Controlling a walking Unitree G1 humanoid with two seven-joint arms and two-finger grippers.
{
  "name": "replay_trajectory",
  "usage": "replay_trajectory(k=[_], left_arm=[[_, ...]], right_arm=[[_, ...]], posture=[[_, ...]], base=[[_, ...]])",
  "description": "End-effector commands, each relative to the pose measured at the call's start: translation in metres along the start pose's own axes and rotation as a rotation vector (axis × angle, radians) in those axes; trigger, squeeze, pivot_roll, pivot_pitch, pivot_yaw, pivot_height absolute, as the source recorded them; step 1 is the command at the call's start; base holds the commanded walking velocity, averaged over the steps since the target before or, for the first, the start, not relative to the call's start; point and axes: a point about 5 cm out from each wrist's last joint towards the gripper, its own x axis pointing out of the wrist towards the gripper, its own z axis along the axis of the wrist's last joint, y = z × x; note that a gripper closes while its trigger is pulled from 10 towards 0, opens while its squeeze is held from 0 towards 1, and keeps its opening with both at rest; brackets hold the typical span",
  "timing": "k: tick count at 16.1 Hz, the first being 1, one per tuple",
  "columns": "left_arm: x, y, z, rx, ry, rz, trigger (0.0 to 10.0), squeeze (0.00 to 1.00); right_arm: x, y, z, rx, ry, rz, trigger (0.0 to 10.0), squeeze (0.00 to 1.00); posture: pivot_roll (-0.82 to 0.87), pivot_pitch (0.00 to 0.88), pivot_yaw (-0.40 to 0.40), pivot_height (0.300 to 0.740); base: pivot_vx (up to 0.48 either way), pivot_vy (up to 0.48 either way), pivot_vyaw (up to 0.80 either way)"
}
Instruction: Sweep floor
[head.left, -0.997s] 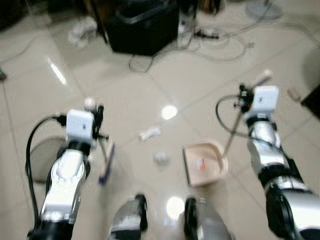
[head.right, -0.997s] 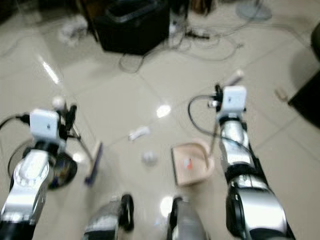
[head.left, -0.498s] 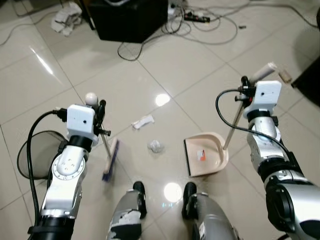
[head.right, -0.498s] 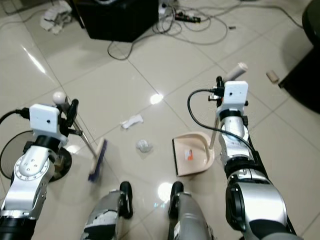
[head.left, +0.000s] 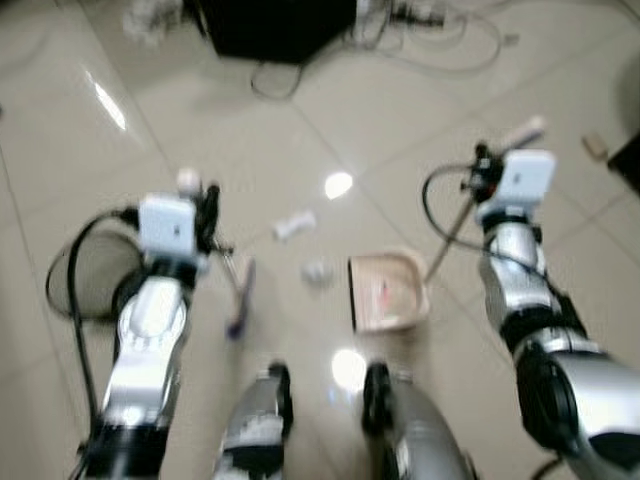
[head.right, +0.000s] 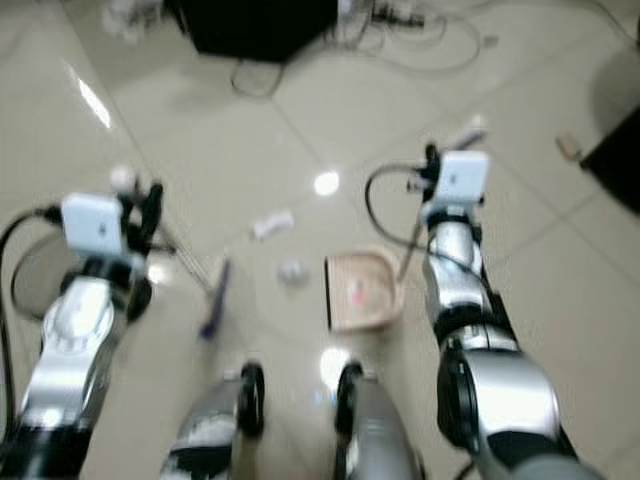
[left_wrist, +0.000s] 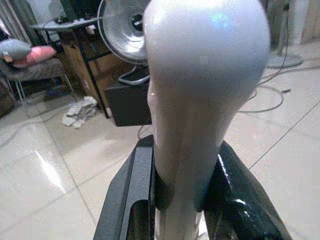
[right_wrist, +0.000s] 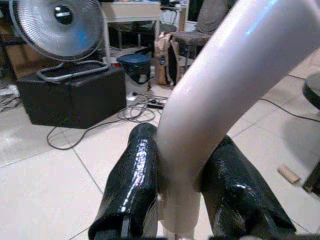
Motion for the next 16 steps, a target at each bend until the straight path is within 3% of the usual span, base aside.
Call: replay_trajectory(k=[1, 5, 9, 13, 16], left_arm=[[0.004, -0.003, 0.002, 0.000, -0.024, -0.008, 10.0, 0.00], [0.014, -0.009, 0.001, -0.009, -0.032, -0.014, 10.0, 0.00], [0.029, -0.018, 0.000, -0.045, -0.057, -0.020, 10.0, 0.00], [0.041, -0.049, 0.008, -0.124, -0.099, -0.201, 10.0, 0.00], [0.036, -0.076, 0.004, -0.168, -0.063, -0.410, 10.0, 0.00]], right_arm=[[0.001, 0.009, 0.000, -0.010, 0.006, 0.018, 10.0, 0.00], [-0.001, 0.016, -0.004, -0.080, 0.035, 0.011, 10.0, 0.00], [-0.004, 0.019, -0.010, -0.078, 0.072, -0.013, 10.0, 0.00], [-0.002, 0.016, -0.010, -0.082, 0.096, -0.041, 10.0, 0.00], [-0.002, 0.015, -0.012, -0.078, 0.109, -0.059, 10.0, 0.00]], posture=[[0.15, 0.391, 0.036, 0.740], [0.15, 0.385, 0.023, 0.740], [0.14, 0.379, 0.014, 0.740], [0.15, 0.393, 0.012, 0.740], [0.15, 0.388, 0.017, 0.740]], base=[[0.000, 0.000, 0.00], [0.000, 0.000, 0.00], [0.000, 0.000, 0.00], [0.000, 0.000, 0.00], [0.000, 0.000, 0.00]])
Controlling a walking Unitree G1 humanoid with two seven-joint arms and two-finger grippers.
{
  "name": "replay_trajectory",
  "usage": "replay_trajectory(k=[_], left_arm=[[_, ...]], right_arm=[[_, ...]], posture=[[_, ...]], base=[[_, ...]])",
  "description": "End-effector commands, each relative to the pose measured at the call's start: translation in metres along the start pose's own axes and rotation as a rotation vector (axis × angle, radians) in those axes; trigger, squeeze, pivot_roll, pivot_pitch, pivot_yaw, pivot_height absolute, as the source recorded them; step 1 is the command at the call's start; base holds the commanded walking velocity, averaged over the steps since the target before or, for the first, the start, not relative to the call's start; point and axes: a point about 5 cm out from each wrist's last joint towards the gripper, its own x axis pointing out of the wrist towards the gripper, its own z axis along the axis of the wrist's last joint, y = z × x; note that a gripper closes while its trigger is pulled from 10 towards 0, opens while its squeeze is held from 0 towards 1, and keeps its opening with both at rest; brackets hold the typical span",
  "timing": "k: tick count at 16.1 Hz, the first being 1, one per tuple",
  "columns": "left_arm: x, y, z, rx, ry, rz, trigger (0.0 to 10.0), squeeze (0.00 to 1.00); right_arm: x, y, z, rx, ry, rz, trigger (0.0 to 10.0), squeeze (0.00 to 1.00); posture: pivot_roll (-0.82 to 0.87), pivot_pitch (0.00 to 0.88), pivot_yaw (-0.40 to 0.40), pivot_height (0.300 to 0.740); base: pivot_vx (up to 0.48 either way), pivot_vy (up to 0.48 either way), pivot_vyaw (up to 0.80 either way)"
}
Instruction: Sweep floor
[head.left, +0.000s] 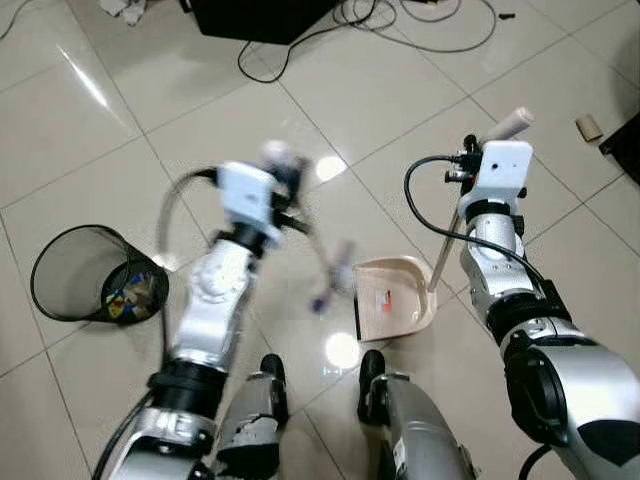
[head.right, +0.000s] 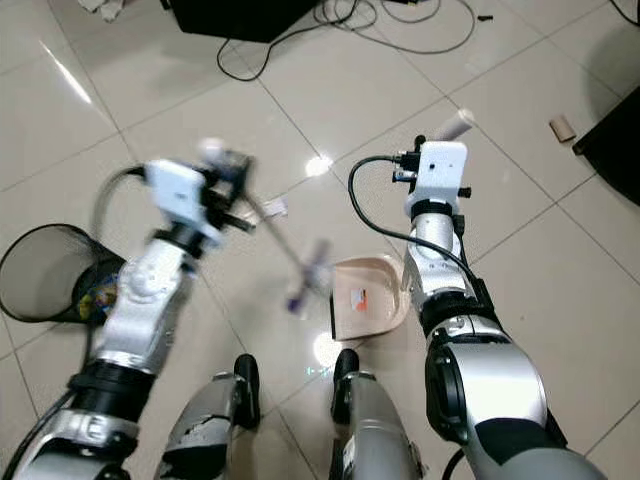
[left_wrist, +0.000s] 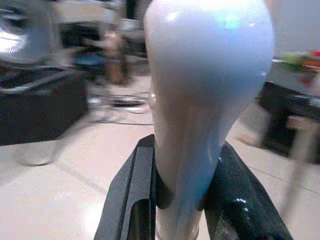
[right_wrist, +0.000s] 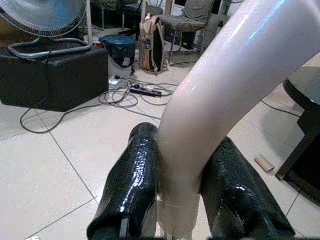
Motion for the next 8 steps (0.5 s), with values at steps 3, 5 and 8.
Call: replay_trajectory(k=[3, 5, 8], left_arm=[[0.000, -0.009, -0.001, -0.098, 0.018, -0.060, 10.0, 0.00], [0.001, -0.009, 0.000, -0.184, 0.024, -0.023, 10.0, 0.00], [0.003, 0.001, 0.009, -0.237, -0.003, 0.016, 10.0, 0.00]], right_arm=[[-0.008, -0.006, -0.017, -0.013, 0.088, -0.032, 10.0, 0.00], [-0.009, -0.008, -0.018, -0.004, 0.093, -0.045, 10.0, 0.00], [-0.009, -0.011, -0.019, 0.007, 0.094, -0.058, 10.0, 0.00]], posture=[[0.15, 0.391, 0.023, 0.740], [0.14, 0.371, 0.020, 0.740], [0.14, 0.351, 0.016, 0.740]], base=[[0.000, 0.000, 0.00], [0.000, 0.000, 0.00], [0.000, 0.000, 0.00]])
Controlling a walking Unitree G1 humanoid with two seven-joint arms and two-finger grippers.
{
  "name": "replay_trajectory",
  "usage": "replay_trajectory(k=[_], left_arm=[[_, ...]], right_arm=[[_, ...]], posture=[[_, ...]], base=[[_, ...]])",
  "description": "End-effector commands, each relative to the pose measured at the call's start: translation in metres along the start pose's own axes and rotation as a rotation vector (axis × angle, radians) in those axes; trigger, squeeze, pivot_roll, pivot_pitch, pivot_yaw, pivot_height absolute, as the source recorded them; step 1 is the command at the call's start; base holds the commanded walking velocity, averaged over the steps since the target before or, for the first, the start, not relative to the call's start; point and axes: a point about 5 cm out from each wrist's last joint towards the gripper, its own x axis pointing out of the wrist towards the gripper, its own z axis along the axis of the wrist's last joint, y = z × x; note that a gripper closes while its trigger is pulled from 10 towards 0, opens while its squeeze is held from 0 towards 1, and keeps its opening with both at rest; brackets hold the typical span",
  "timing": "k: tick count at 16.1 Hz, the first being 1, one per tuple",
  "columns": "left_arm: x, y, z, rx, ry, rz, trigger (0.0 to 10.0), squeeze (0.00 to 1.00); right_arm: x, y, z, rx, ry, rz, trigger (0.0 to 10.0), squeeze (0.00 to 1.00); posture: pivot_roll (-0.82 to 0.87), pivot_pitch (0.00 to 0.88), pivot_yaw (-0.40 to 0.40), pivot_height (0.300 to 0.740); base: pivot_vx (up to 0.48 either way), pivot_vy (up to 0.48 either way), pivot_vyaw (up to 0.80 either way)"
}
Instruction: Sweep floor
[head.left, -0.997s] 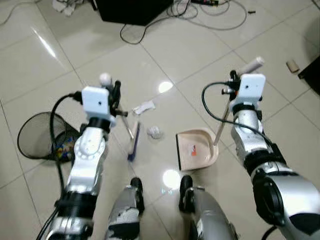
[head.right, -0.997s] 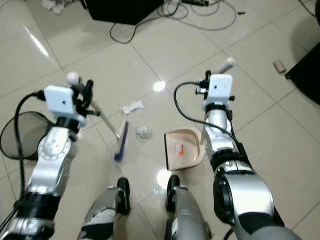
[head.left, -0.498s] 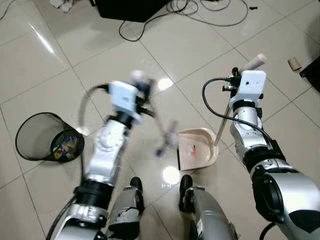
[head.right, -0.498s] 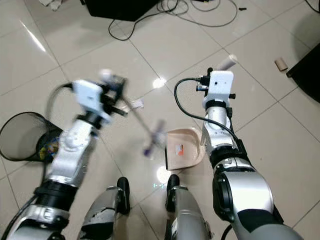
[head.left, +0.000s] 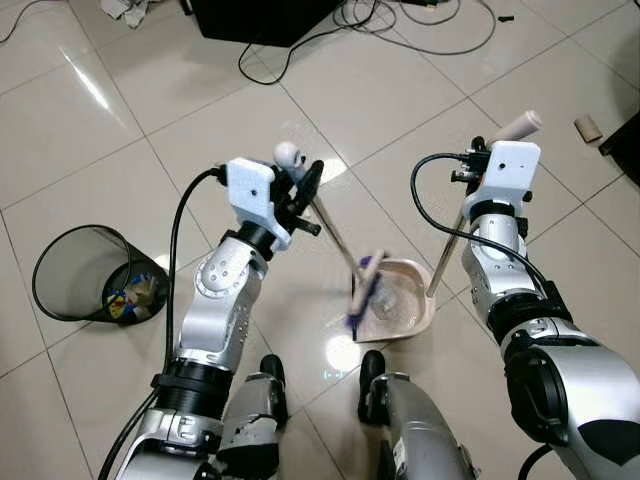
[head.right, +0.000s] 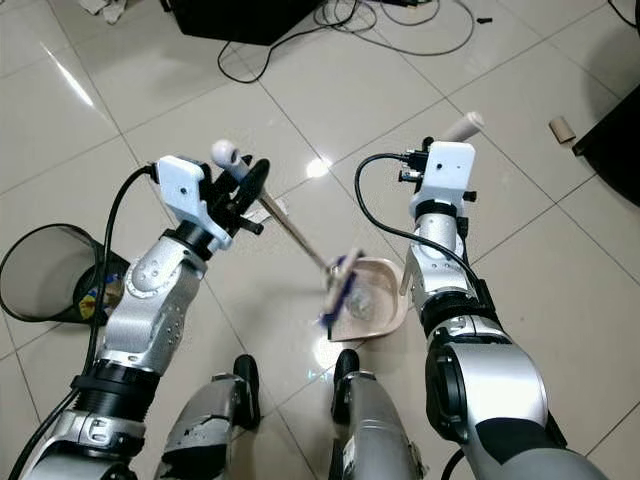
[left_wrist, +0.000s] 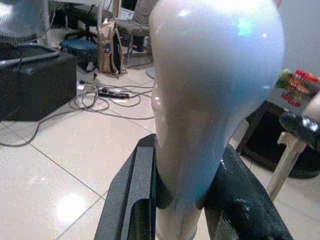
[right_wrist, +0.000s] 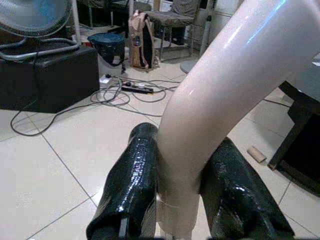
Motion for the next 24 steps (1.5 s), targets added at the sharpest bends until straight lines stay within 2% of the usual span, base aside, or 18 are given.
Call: replay_trajectory(k=[1, 4, 6, 7, 8, 10, 12, 15, 17, 21, 23, 24], left_arm=[[0.001, -0.001, 0.004, -0.046, -0.015, -0.006, 10.0, 0.00], [-0.004, 0.014, 0.013, 0.009, -0.006, -0.001, 10.0, 0.00], [-0.014, 0.040, 0.016, 0.088, 0.011, 0.047, 10.0, 0.00], [-0.021, 0.063, 0.023, 0.135, 0.008, 0.103, 10.0, 0.00], [-0.024, 0.071, 0.025, 0.150, 0.011, 0.123, 10.0, 0.00], [-0.037, 0.094, 0.029, 0.200, 0.038, 0.175, 10.0, 0.00], [-0.047, 0.104, 0.024, 0.214, 0.066, 0.208, 10.0, 0.00], [-0.073, 0.111, -0.010, 0.210, 0.215, 0.253, 10.0, 0.00], [-0.096, 0.108, -0.028, 0.208, 0.266, 0.282, 10.0, 0.00], [-0.115, 0.103, -0.032, 0.261, 0.266, 0.324, 10.0, 0.00], [-0.129, 0.104, -0.036, 0.273, 0.310, 0.367, 10.0, 0.00], [-0.132, 0.103, -0.038, 0.268, 0.317, 0.372, 10.0, 0.00]], right_arm=[[-0.008, -0.006, -0.016, -0.026, 0.067, -0.005, 10.0, 0.00], [-0.007, -0.013, -0.016, -0.015, 0.072, -0.034, 10.0, 0.00], [-0.007, -0.018, -0.014, 0.030, 0.056, -0.068, 10.0, 0.00], [-0.008, -0.023, -0.016, 0.088, 0.058, -0.091, 10.0, 0.00], [-0.009, -0.026, -0.017, 0.111, 0.057, -0.099, 10.0, 0.00], [-0.014, -0.034, -0.019, 0.216, 0.036, -0.125, 10.0, 0.00], [-0.016, -0.035, -0.018, 0.265, -0.001, -0.105, 10.0, 0.00], [-0.016, -0.039, -0.016, 0.285, -0.024, -0.104, 10.0, 0.00], [-0.009, -0.044, -0.006, 0.340, -0.066, -0.104, 10.0, 0.00], [0.002, -0.051, 0.014, 0.398, -0.127, -0.085, 10.0, 0.00], [0.008, -0.059, 0.029, 0.473, -0.177, -0.090, 10.0, 0.00], [0.009, -0.062, 0.033, 0.486, -0.190, -0.098, 10.0, 0.00]], posture=[[0.14, 0.345, 0.015, 0.740], [0.14, 0.311, 0.017, 0.740], [0.13, 0.275, 0.025, 0.740], [0.12, 0.255, 0.028, 0.740], [0.12, 0.245, 0.030, 0.740], [0.11, 0.215, 0.034, 0.740], [0.11, 0.196, 0.042, 0.740], [0.09, 0.179, 0.054, 0.740], [0.08, 0.157, 0.055, 0.740], [0.07, 0.147, 0.057, 0.740], [0.06, 0.143, 0.054, 0.740], [0.06, 0.141, 0.051, 0.740]], base=[[0.000, 0.000, 0.00], [0.000, 0.000, 0.00], [0.000, 0.000, 0.00], [0.000, 0.000, 0.00], [0.000, 0.000, 0.00], [0.000, 0.000, 0.00], [0.000, 0.000, 0.00], [0.000, 0.000, 0.00], [0.000, 0.000, 0.00], [0.000, 0.000, 0.00], [0.000, 0.000, 0.40], [0.000, 0.000, 0.80]])
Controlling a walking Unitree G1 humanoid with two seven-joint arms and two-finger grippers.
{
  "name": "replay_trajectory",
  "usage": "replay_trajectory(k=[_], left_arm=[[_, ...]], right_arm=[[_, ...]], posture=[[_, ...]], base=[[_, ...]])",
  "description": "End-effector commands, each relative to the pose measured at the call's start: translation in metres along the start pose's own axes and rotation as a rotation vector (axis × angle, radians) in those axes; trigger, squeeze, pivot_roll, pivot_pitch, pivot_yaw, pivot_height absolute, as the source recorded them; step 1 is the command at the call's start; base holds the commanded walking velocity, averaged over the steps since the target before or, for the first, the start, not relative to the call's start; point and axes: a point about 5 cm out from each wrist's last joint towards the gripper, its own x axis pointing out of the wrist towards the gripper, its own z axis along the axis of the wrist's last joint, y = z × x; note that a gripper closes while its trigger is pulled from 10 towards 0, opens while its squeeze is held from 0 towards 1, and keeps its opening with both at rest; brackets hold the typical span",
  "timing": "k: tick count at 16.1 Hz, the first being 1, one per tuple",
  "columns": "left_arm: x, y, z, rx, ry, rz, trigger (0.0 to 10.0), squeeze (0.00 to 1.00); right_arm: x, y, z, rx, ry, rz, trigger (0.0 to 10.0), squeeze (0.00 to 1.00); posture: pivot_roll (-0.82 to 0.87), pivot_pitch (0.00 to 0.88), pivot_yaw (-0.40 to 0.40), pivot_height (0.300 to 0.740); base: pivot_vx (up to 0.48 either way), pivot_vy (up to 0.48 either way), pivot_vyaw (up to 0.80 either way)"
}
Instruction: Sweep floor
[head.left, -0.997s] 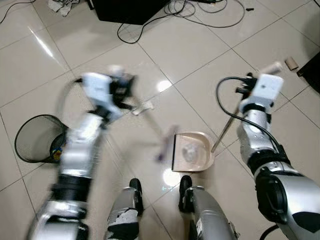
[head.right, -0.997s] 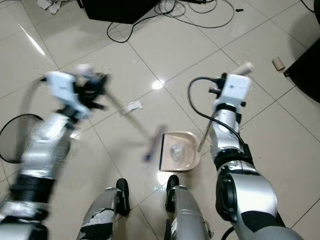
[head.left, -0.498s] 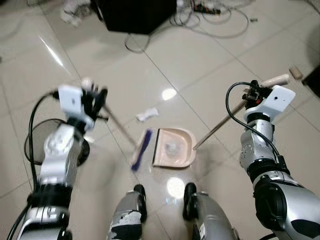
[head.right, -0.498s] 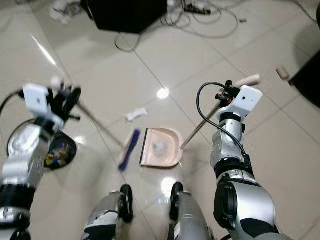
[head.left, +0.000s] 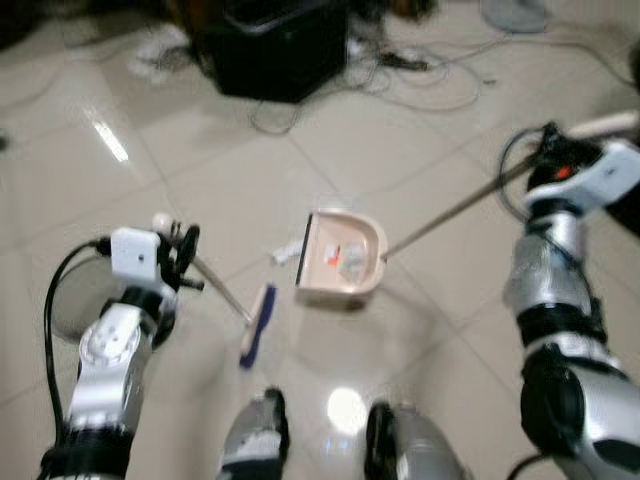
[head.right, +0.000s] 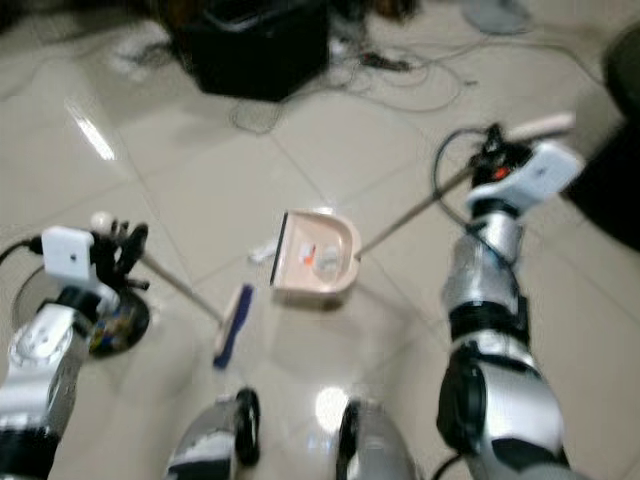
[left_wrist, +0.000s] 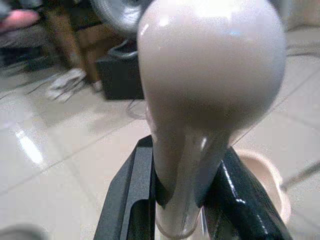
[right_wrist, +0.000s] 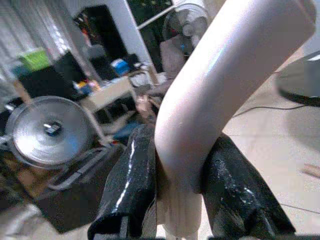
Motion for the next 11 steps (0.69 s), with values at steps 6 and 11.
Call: replay_trajectory(k=[6, 11], left_arm=[[-0.025, -0.001, -0.016, 0.026, 0.079, 0.083, 10.0, 0.00], [-0.029, -0.003, -0.016, 0.131, 0.077, 0.107, 10.0, 0.00]], right_arm=[[0.019, 0.004, 0.040, 0.167, -0.092, -0.006, 10.0, 0.00], [0.026, 0.013, 0.042, 0.236, -0.057, 0.005, 10.0, 0.00]], posture=[[0.08, 0.120, 0.011, 0.740], [0.10, 0.109, -0.022, 0.740]], base=[[0.000, 0.000, 0.80], [0.000, 0.000, 0.80]])
